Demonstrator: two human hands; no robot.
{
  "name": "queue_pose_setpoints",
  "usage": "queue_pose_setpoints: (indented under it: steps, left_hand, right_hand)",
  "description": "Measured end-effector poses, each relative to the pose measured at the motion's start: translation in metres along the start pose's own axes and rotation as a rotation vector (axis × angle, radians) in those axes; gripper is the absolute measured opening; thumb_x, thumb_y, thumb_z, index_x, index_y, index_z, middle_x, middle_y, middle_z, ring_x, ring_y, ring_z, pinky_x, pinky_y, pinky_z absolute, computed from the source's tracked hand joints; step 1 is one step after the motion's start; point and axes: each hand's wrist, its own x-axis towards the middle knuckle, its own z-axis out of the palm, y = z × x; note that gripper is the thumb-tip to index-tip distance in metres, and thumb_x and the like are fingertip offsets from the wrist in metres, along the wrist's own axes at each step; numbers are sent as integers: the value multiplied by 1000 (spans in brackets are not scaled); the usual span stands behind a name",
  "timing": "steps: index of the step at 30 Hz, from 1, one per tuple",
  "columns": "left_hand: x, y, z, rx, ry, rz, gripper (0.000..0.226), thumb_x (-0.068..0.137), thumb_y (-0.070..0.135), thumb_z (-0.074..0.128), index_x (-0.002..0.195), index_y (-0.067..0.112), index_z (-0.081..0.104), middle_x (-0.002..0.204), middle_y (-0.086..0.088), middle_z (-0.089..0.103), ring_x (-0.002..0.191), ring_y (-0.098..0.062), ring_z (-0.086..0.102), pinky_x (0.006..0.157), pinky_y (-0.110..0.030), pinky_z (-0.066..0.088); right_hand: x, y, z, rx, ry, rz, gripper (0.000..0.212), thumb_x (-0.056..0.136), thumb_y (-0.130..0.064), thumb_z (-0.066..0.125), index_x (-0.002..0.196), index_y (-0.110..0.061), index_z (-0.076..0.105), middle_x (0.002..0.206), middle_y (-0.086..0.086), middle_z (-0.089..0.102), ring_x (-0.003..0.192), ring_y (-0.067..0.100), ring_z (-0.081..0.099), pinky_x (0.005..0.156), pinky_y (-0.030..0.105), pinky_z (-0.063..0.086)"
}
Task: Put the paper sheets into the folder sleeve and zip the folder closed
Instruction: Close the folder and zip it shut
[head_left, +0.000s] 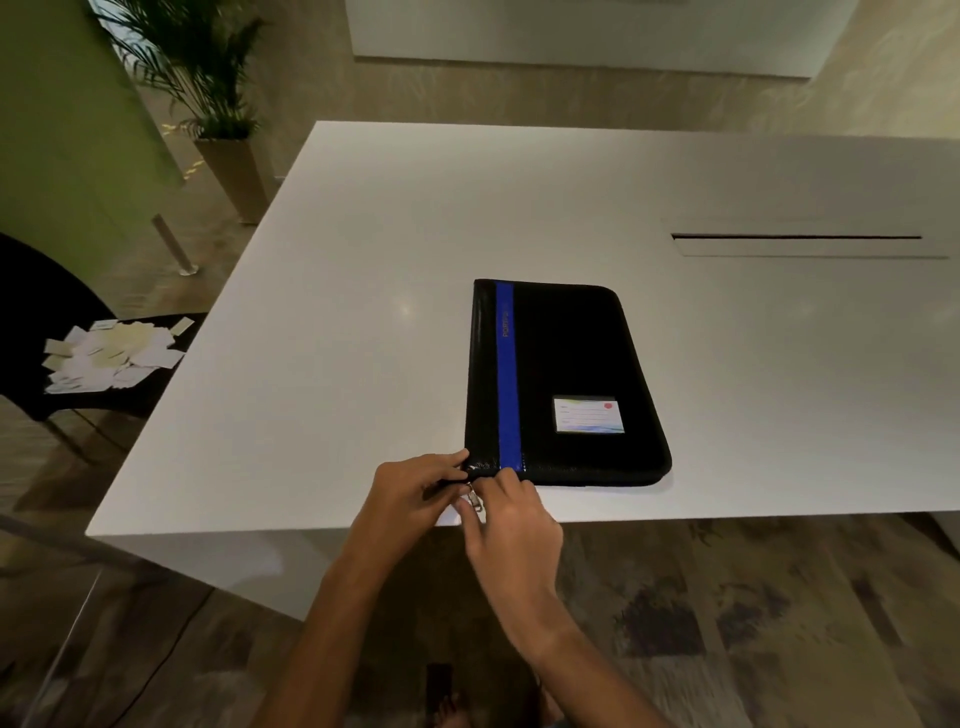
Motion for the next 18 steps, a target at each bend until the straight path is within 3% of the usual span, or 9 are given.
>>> queue_pose_setpoints:
  steps: [4,7,12,16,18]
  left_hand:
    - [-1,-4,3,17,2,4,26,89,5,89,114,5,85,122,-8,83,111,-21,81,103,-34,63]
    - [-5,-8,5,47,34,34,22,92,11,87,113,7,85,121,-8,83,109,-22,81,100,-33,62]
    - [-9,-10,7,43,79,39,36,99,35,67,114,7,83,115,-7,84,104,-18,80,96,-23,61]
    - [-12,-18,-1,170,129,29,24,98,25,71,113,10,81,115,-4,83,102,-21,80,90,-35,66]
    - [-8,-18,-3,272,149,50,25,98,25,69,115,13,82,122,-2,82,113,-24,79,98,-43,65]
  right_hand:
    - [5,1,2,65,-19,72,16,100,-35,82,108,-21,80,105,-4,78,92,13,76,73,29,66]
    - [6,6,2,107,-26,72,15,101,-33,81,109,-21,79,105,-4,78,92,12,77,76,30,67]
    - [12,17,-5,148,-14,115,11,98,-24,85,100,-17,77,96,-3,76,79,11,73,68,25,61]
    - [14,42,-12,134,27,131,10,94,-16,88,95,-16,78,90,-5,72,70,7,67,61,26,61]
    - [13,51,-14,105,67,102,12,91,-14,90,91,-16,79,86,-4,72,68,9,66,56,25,59]
